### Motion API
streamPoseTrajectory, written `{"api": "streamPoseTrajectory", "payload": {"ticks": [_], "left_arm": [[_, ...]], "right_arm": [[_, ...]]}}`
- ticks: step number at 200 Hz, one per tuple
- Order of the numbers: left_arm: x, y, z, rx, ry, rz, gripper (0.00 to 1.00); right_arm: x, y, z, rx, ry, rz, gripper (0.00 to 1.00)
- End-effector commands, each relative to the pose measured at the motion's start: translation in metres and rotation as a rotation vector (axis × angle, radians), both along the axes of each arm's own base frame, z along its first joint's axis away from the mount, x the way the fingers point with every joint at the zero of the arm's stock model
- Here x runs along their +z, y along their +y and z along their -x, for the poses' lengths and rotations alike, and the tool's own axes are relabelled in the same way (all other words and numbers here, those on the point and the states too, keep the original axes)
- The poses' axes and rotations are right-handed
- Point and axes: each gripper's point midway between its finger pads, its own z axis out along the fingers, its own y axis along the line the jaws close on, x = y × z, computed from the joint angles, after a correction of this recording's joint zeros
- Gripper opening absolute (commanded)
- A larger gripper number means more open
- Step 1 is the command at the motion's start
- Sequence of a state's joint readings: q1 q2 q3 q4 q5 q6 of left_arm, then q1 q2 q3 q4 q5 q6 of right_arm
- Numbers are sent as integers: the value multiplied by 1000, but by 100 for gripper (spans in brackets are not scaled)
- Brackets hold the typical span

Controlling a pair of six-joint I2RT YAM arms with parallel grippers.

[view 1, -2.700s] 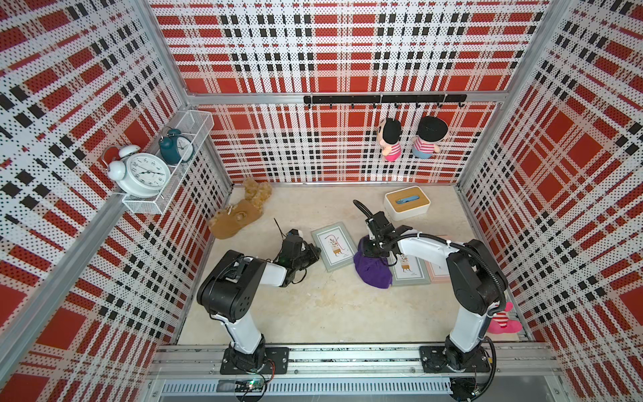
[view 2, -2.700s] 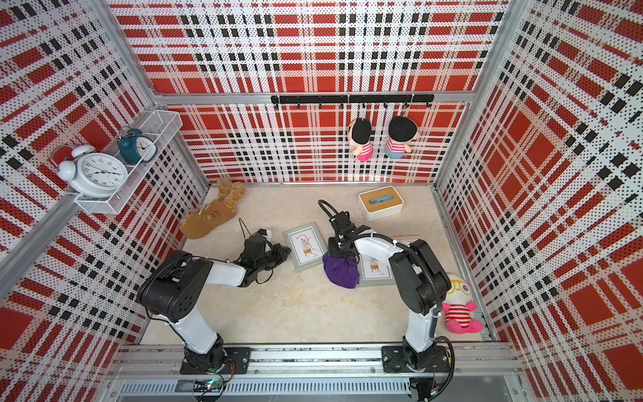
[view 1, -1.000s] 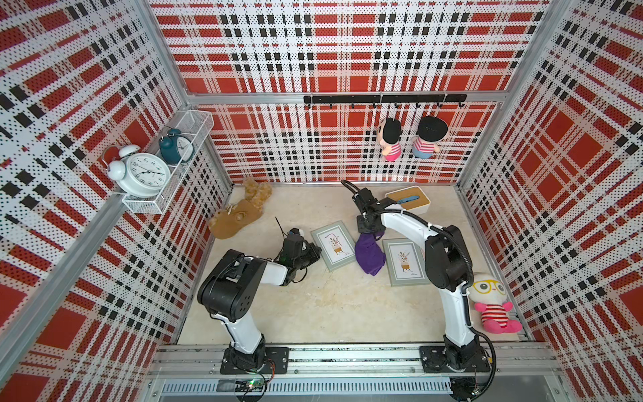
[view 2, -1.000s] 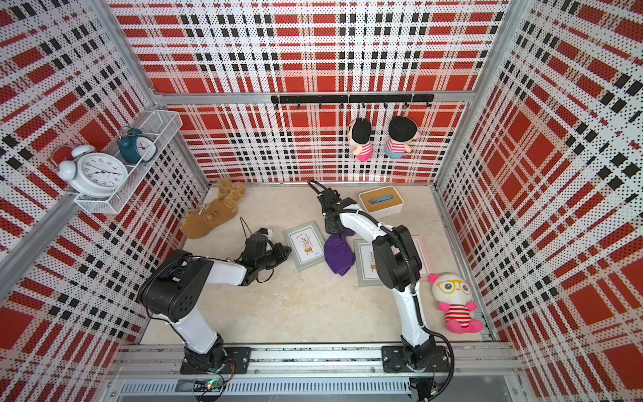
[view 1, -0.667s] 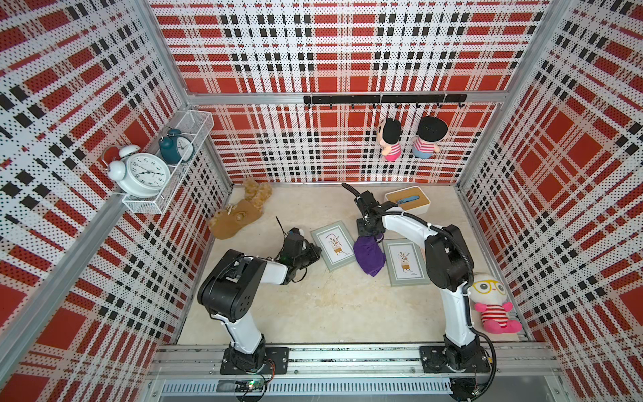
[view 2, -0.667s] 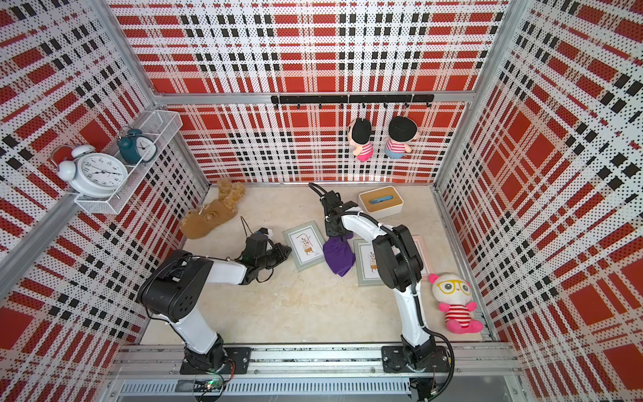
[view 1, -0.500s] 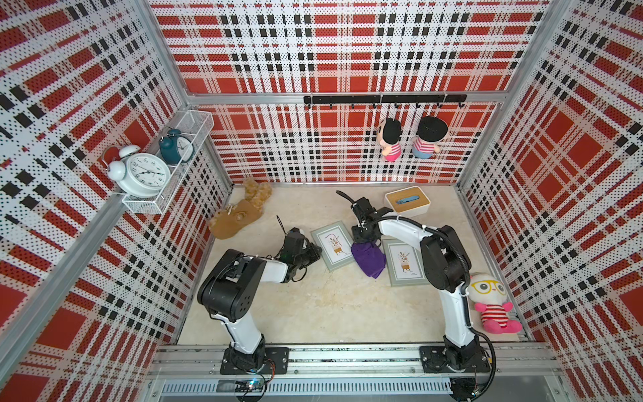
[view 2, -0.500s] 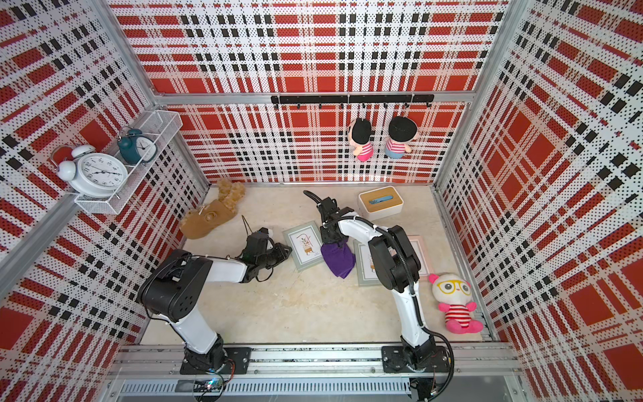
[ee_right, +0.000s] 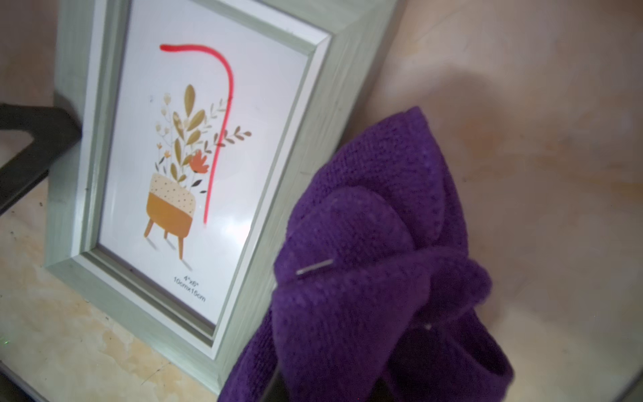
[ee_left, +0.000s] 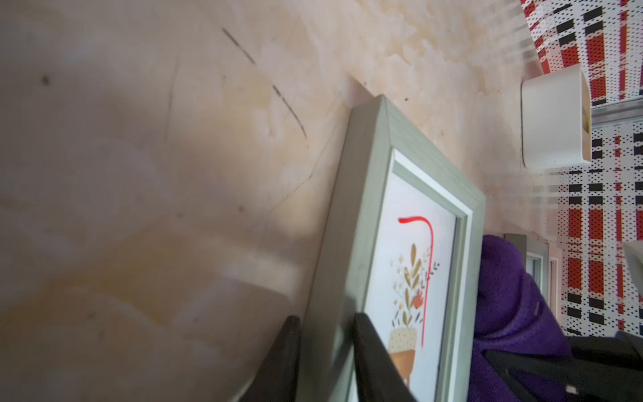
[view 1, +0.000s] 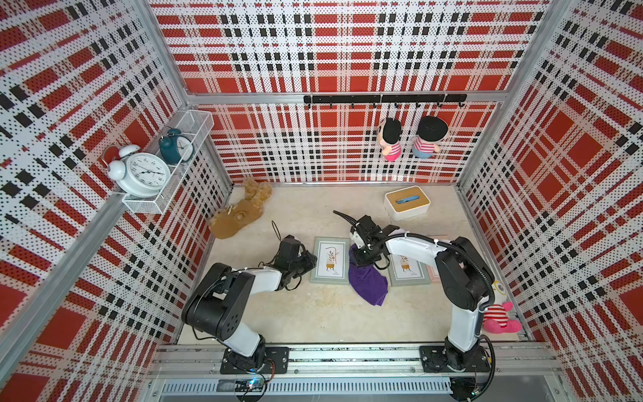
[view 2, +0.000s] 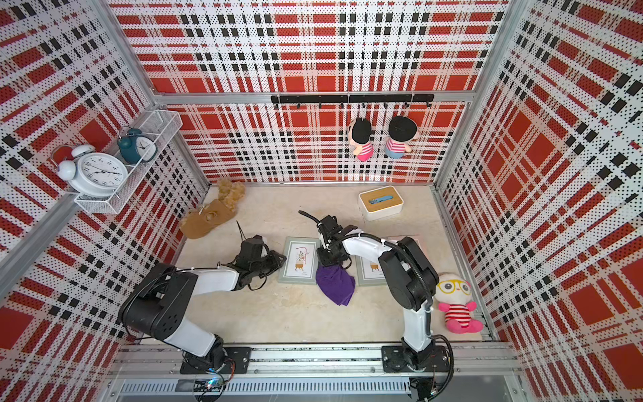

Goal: Wipe the picture frame with a cloth
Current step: Wipe the dirt from the picture frame.

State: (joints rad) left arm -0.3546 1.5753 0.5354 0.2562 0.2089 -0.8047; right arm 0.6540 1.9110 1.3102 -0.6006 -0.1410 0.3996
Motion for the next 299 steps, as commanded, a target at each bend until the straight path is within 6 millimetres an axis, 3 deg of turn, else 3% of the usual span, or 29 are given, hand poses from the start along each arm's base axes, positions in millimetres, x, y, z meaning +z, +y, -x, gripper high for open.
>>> {"api": "streamPoseTrajectory", "payload": {"ticks": [1,18,34,75,103,130,166,211,231,249,264,282,299], "left_arm": [[-3,7,8,-12,52,-40,35],[8,10,-7,-12,14,-50,40],[10,10,-19,-15,-1,-56,41],[3,5,-40,-34,3,-67,36],[-8,1,-40,-50,29,-70,30],[-17,5,-34,-42,53,-82,27],[-31,12,-23,-19,97,-105,23],[-44,18,-13,-3,129,-132,20],[-48,22,-9,10,144,-140,19],[-52,25,-4,22,159,-150,18],[-55,27,-1,26,167,-154,17],[-61,30,6,30,176,-159,16],[-68,32,13,35,193,-160,15]], "right_arm": [[52,-23,-47,-113,-199,76,0],[82,-27,-80,-161,-321,73,0],[98,-5,-101,-107,-387,11,0],[87,69,-126,51,-361,-187,0],[63,108,-121,100,-308,-248,0],[39,136,-101,143,-237,-303,0],[15,148,-84,165,-181,-312,0],[-7,153,-83,158,-139,-317,0],[-22,143,-84,122,-125,-258,0],[-37,113,-84,63,-120,-162,0],[-48,76,-80,13,-114,-85,0],[-47,36,-80,-21,-128,-19,0],[-40,24,-85,-29,-138,-14,0]]}}
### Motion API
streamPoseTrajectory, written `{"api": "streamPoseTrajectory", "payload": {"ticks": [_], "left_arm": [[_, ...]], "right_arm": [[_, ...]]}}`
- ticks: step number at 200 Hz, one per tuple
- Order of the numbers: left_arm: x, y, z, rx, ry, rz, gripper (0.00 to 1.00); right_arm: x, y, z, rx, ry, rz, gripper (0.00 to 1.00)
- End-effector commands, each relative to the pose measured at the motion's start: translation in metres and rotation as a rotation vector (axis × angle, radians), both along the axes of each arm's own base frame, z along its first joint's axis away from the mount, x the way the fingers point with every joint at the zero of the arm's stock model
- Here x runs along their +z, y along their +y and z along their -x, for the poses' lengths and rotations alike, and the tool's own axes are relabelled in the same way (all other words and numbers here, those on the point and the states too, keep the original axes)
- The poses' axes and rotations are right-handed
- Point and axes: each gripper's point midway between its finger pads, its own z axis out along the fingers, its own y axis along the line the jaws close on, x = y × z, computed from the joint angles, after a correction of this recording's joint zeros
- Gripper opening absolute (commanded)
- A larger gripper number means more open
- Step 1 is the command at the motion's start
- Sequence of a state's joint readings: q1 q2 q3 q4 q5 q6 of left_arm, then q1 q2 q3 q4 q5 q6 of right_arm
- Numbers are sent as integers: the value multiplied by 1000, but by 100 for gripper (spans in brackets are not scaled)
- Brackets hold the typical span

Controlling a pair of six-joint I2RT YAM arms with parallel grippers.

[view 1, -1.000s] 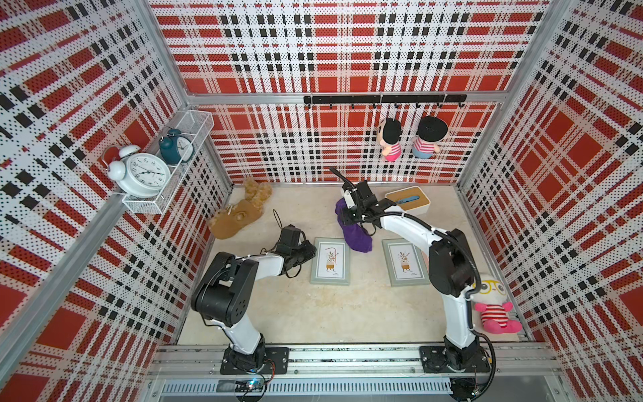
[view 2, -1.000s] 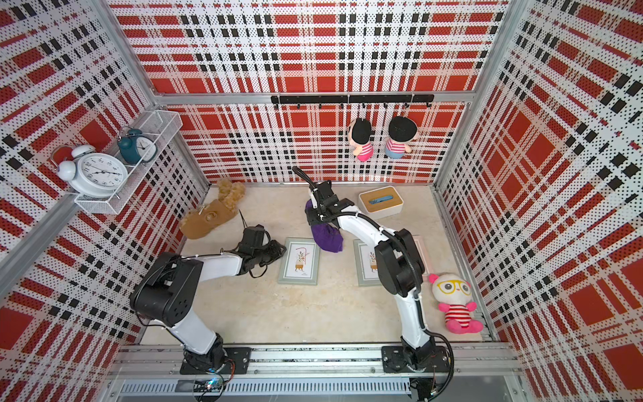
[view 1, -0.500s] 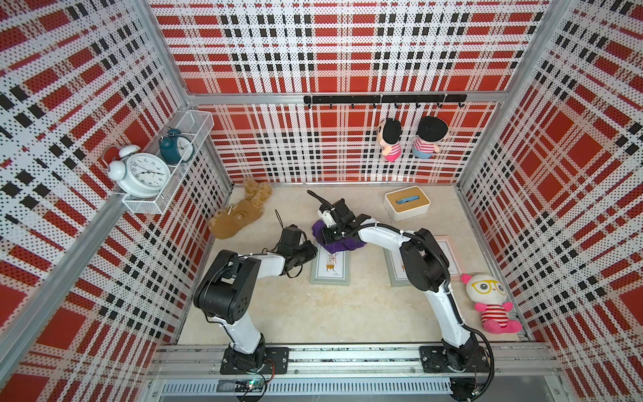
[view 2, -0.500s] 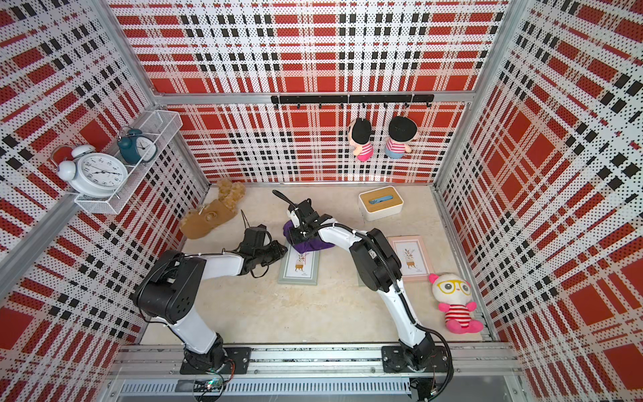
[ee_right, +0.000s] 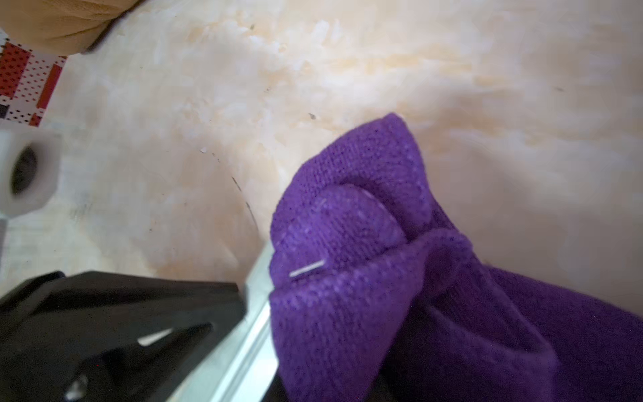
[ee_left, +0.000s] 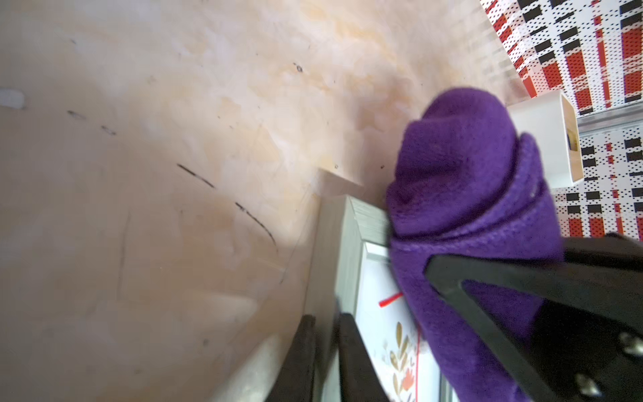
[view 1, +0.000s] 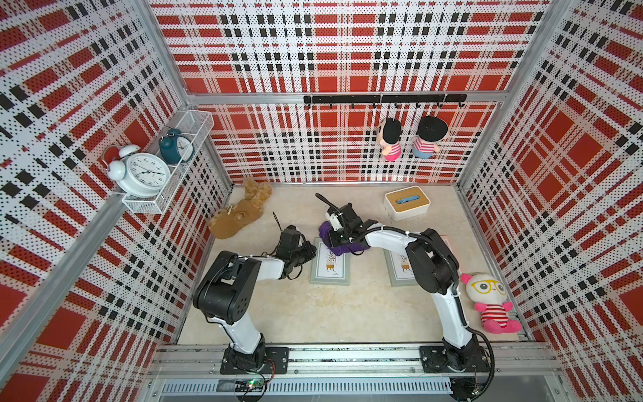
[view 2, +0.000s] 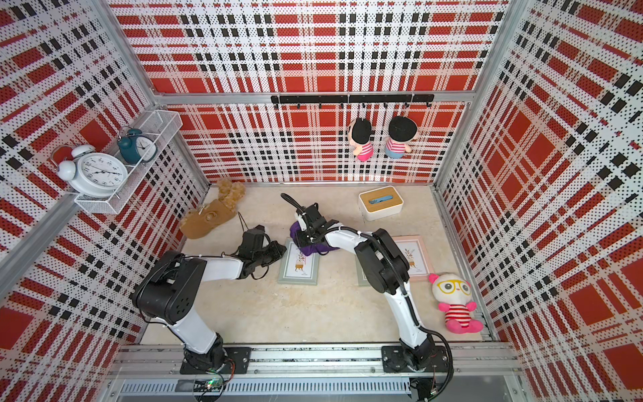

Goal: Wipe the picture frame with a cloth
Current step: Wipe the dirt from the picture frame.

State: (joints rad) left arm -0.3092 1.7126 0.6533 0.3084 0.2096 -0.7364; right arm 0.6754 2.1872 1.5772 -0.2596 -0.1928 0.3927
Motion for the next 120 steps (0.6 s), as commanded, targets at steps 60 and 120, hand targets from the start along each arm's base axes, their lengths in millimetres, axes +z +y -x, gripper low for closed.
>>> {"api": "streamPoseTrajectory", "payload": {"ticks": [60,120], "left_arm": [[-75,25,62,27,269,-118,15],[-78,28,64,47,279,-121,14]], "right_arm": [[-49,53,14,57,147,21,0],[-55,-40,-3,-122,134,107,0]]}}
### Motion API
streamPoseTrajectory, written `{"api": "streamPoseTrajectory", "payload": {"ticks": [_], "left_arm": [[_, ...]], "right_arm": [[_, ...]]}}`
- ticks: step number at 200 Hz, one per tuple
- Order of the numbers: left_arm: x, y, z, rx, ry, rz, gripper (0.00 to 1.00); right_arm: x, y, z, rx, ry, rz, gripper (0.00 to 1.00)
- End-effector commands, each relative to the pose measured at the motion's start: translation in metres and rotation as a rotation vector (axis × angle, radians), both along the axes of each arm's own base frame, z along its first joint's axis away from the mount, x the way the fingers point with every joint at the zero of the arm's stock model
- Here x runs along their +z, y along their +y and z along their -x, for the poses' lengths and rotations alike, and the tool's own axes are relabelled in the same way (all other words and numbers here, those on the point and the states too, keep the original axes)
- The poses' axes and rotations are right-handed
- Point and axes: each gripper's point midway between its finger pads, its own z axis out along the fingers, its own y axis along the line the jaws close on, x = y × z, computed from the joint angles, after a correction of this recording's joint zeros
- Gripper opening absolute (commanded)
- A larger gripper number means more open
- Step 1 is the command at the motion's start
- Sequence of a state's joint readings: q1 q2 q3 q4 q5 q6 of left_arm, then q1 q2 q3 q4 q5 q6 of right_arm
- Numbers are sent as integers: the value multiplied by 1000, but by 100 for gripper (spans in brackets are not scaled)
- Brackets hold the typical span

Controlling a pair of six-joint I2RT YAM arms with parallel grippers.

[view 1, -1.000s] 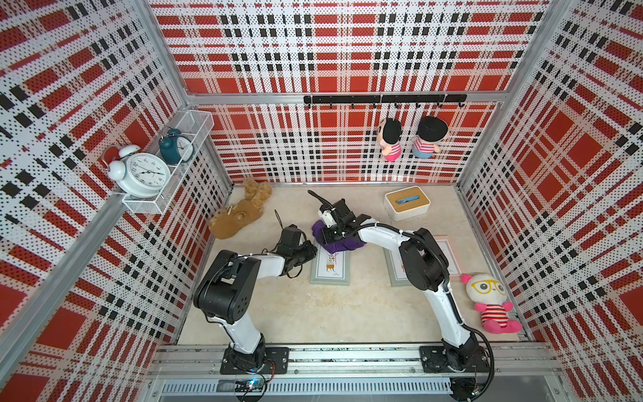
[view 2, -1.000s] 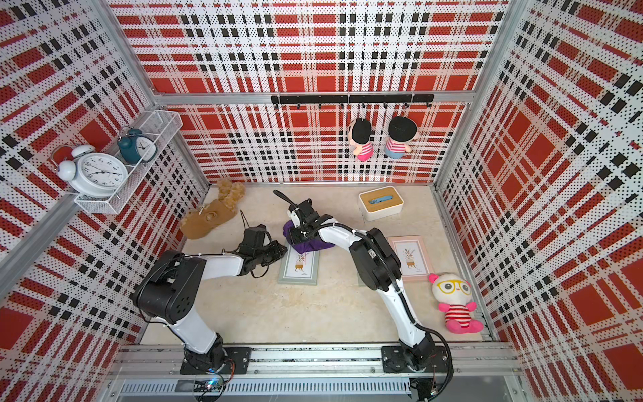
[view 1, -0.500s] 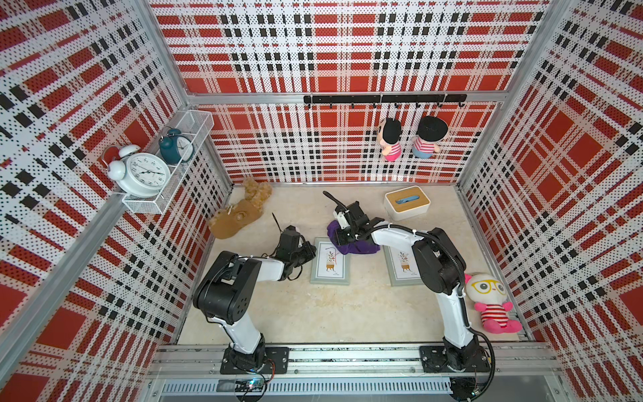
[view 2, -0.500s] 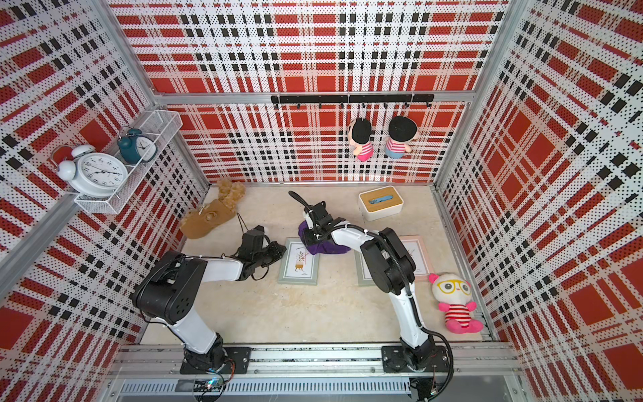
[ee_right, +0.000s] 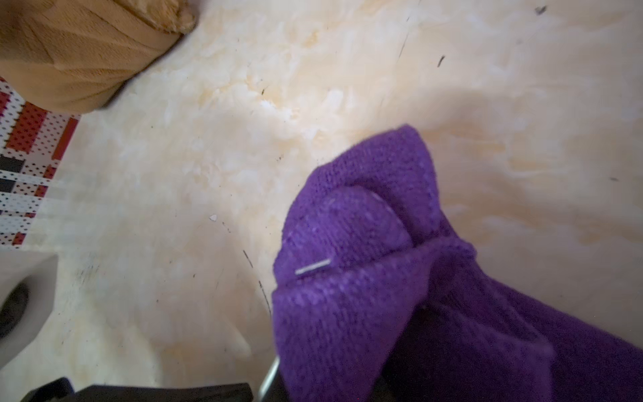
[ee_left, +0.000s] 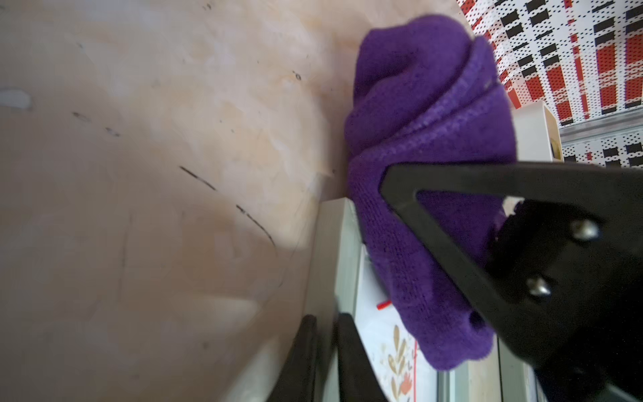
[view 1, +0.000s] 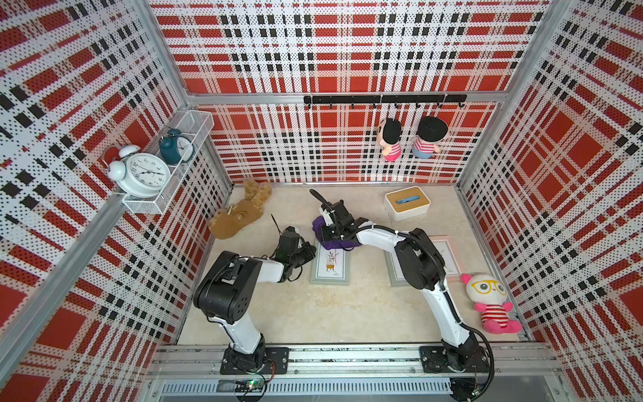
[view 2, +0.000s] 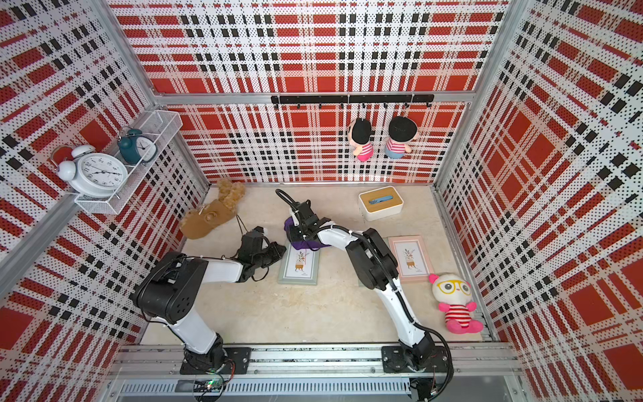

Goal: Wipe the picture frame with a cloth
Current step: Wipe the dirt from the picture frame.

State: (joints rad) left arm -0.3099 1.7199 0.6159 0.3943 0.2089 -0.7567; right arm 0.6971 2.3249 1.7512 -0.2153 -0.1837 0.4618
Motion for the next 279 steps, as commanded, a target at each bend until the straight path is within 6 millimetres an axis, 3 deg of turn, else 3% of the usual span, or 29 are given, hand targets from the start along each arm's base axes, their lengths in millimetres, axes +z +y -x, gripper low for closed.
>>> {"api": "streamPoseTrajectory", "payload": {"ticks": [1,15,29,47,68,79,90,106,140,155,166,206,223,246,279], "left_arm": [[-77,28,64,33,311,-142,14],[-76,28,63,33,307,-137,15],[-76,27,63,31,303,-135,14],[-76,26,62,30,303,-131,14],[-76,24,62,25,306,-125,14],[-75,23,62,23,304,-121,14],[-74,23,61,23,302,-119,14],[-73,23,61,25,299,-120,14],[-74,24,62,29,303,-125,14],[-75,25,62,30,304,-127,14],[-75,24,62,27,304,-128,14],[-76,23,63,25,308,-125,14],[-76,23,64,28,309,-124,14],[-76,23,64,28,312,-123,14],[-74,22,64,22,304,-126,14]], "right_arm": [[-54,-80,25,-87,167,179,0],[-52,-103,24,-107,152,199,0],[-55,-98,28,-75,157,195,0],[-57,-55,36,-10,187,116,0],[-53,12,53,79,219,-14,0],[-52,33,55,77,238,-61,0],[-52,40,53,63,252,-83,0],[-59,22,47,9,244,-41,0],[-68,-70,34,-139,237,57,0],[-66,-97,32,-187,212,115,0],[-67,-93,34,-147,199,126,0],[-76,-2,51,-30,264,6,0],[-75,14,50,-29,280,-31,0],[-78,-12,43,-83,269,9,0],[-74,-89,37,-191,203,159,0]]}}
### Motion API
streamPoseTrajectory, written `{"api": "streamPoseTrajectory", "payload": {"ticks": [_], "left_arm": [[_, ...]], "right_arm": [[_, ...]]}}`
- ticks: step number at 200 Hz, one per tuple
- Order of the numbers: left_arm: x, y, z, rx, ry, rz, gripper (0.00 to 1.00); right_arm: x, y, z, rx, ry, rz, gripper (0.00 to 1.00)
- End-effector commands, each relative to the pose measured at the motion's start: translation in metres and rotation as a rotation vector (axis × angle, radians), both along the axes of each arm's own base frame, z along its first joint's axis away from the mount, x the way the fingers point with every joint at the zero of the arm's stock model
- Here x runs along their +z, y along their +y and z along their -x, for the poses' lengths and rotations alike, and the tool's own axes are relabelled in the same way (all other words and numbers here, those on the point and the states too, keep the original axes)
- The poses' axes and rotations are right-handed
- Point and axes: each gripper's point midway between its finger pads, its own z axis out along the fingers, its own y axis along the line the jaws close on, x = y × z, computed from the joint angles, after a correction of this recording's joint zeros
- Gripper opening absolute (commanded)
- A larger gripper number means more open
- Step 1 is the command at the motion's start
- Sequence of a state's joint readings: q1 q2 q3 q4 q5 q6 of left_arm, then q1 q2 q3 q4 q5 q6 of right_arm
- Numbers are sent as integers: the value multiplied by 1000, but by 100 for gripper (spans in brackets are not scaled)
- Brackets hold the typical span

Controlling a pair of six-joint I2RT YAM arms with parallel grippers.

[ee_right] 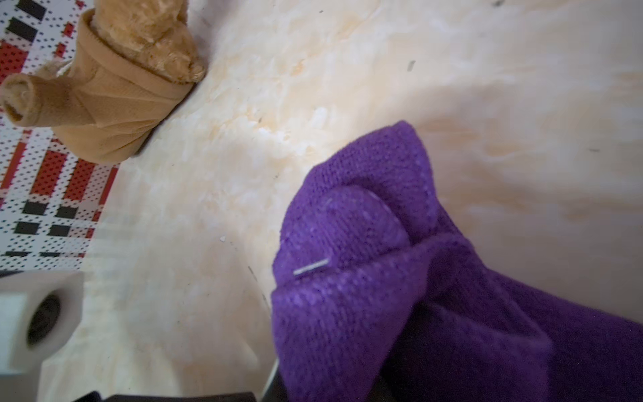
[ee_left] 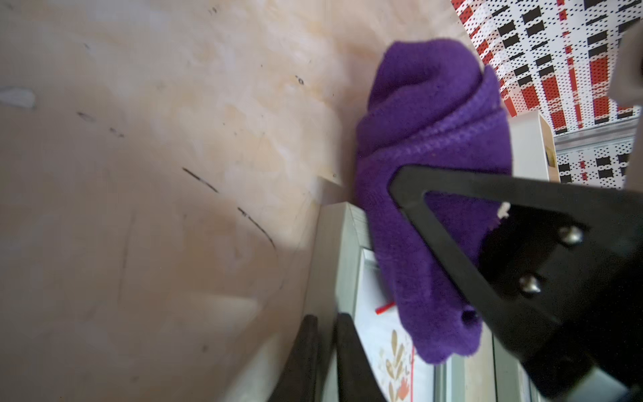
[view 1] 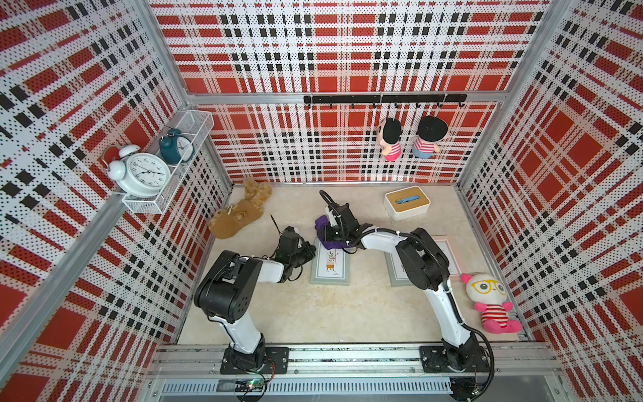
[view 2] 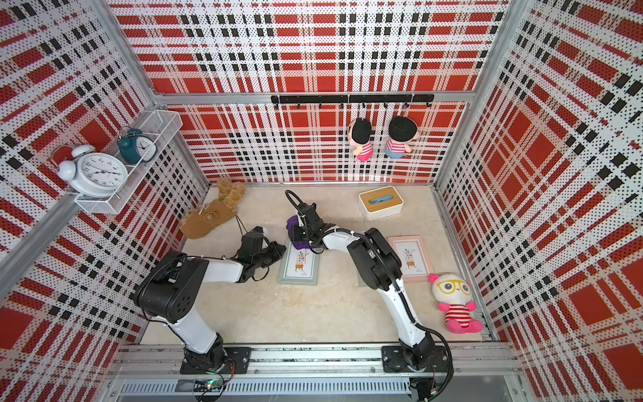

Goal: Wipe the picture frame with a cloth
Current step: Wipe the dirt from the picture frame.

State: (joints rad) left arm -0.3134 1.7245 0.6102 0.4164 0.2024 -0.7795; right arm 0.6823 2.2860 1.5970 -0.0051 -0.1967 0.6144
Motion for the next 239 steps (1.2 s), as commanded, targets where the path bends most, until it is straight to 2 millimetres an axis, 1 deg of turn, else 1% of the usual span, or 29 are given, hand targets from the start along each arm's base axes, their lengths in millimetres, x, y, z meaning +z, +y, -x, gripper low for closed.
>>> {"api": "streamPoseTrajectory", "payload": {"ticks": [1,8,15,19,27,38,58,67,75,81,86,93,105,117,132,142,148,157,166,181,186,188,196,206,212,216,222,230,239], "left_arm": [[-74,23,65,3,306,-138,14],[-74,22,65,2,304,-138,14],[-75,22,65,1,306,-139,14],[-74,22,64,1,303,-138,14],[-74,22,65,0,305,-138,14],[-74,22,64,3,304,-138,14],[-74,21,64,2,304,-134,14],[-74,20,64,1,305,-132,14],[-74,20,65,-2,305,-132,14],[-74,19,65,-1,304,-132,14],[-74,20,65,-1,306,-131,14],[-74,20,66,1,307,-133,14],[-75,21,66,4,307,-136,14],[-76,22,67,9,309,-139,14],[-78,24,68,17,314,-141,14],[-79,24,69,18,314,-139,14],[-80,24,69,18,316,-140,14],[-80,24,69,17,313,-143,14],[-79,23,68,13,311,-143,14],[-78,20,66,6,309,-143,14],[-78,19,65,4,309,-143,14],[-78,19,65,4,309,-143,14],[-77,17,64,0,307,-144,14],[-76,15,64,-4,308,-142,14],[-76,14,64,-5,308,-140,14],[-76,14,64,-6,307,-140,14],[-75,12,65,-9,308,-138,14],[-74,10,65,-13,307,-133,14],[-73,8,65,-16,305,-130,14]], "right_arm": [[-71,-83,39,-69,197,285,0],[-71,-90,41,-78,199,296,0],[-71,-92,43,-51,185,315,0],[-72,-90,45,-42,191,312,0],[-73,-80,50,-18,204,297,0],[-76,-58,57,21,211,264,0],[-80,-5,71,97,232,195,0],[-77,16,75,129,237,155,0],[-77,27,77,145,249,120,0],[-75,30,76,144,253,100,0],[-75,28,74,132,252,100,0],[-77,19,71,110,251,114,0],[-79,-5,65,66,252,140,0],[-80,-38,62,21,258,173,0],[-80,-85,58,-45,248,230,0],[-77,-108,57,-74,237,262,0],[-76,-116,57,-87,233,272,0],[-73,-118,57,-73,218,280,0],[-70,-104,57,-44,224,241,0],[-59,-59,59,8,228,118,0],[-60,-44,61,25,229,101,0],[-55,-37,60,34,221,88,0],[-55,-15,60,56,227,64,0],[-54,7,59,80,239,25,0],[-58,17,60,90,250,3,0],[-56,24,59,98,248,-13,0],[-61,28,59,103,255,-16,0],[-64,31,56,104,259,-12,0],[-68,29,52,100,258,3,0]]}}
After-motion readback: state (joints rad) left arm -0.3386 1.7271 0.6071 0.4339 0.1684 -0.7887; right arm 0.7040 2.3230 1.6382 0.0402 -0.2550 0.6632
